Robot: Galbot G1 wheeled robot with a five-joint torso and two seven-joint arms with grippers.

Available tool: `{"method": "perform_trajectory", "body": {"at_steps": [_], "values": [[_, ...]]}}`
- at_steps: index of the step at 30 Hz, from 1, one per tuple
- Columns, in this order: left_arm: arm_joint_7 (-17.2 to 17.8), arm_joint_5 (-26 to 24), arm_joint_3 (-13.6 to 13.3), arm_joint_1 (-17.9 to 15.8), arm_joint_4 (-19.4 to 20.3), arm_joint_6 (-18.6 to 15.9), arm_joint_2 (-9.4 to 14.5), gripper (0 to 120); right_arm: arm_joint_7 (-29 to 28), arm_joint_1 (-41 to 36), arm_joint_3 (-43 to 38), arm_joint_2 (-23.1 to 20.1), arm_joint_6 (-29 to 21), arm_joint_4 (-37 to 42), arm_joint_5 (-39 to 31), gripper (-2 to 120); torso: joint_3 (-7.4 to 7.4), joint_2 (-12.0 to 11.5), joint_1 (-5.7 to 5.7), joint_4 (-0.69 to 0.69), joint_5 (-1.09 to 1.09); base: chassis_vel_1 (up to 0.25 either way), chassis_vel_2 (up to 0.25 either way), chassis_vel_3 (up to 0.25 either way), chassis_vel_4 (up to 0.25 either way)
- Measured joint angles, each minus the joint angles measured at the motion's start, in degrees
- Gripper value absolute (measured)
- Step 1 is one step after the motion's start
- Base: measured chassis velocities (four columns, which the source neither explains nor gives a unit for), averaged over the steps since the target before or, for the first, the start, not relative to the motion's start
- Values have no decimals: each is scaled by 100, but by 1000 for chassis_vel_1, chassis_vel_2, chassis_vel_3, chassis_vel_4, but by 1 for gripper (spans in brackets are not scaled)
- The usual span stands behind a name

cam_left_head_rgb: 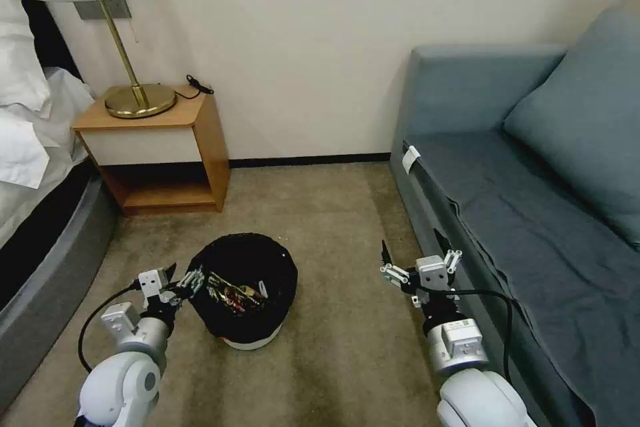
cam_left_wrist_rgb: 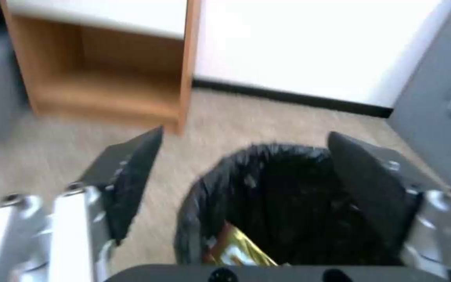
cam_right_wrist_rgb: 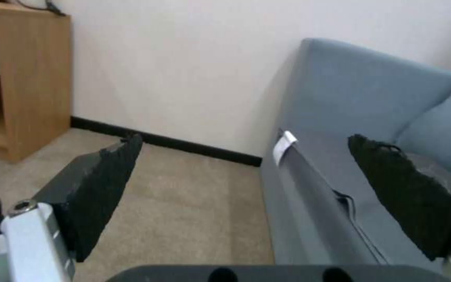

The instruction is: Pick up the trash bin, then pick up the garbage on the floor and place it into the trash bin.

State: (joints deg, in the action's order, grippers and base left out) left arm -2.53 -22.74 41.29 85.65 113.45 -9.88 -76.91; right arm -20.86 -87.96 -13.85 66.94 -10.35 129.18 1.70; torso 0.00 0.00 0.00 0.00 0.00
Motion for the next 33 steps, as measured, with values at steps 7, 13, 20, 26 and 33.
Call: {"method": "perform_trajectory", "body": {"at_steps": [7, 13, 20, 26, 33], "values": [[-167, 1346, -222, 424, 166, 1265, -470, 100, -48, -415, -150, 351, 198, 106, 396, 100, 0, 0, 0, 0, 1, 0, 0, 0, 0], [41, 1683, -460, 682, 302, 1446, -693, 100, -112, -760, -152, 625, 455, 117, 889, 100, 0, 0, 0, -1, 1, 0, 0, 0, 0], [78, 1914, -574, 1015, 518, 1582, -807, 100, -216, -1033, -211, 857, 702, 66, 1414, 100, 0, 0, 0, 0, 0, 0, 0, 0, 0], [190, 1708, -751, 1073, 645, 1767, -820, 100, -311, -1096, -221, 946, 736, 39, 1482, 100, 0, 0, 0, 0, 0, 0, 0, 0, 0], [849, 1688, -1196, 1223, 920, 1435, -856, 100, -337, -1069, -243, 960, 690, 27, 1464, 100, 0, 0, 0, 0, 0, 0, 0, 0, 0]]}}
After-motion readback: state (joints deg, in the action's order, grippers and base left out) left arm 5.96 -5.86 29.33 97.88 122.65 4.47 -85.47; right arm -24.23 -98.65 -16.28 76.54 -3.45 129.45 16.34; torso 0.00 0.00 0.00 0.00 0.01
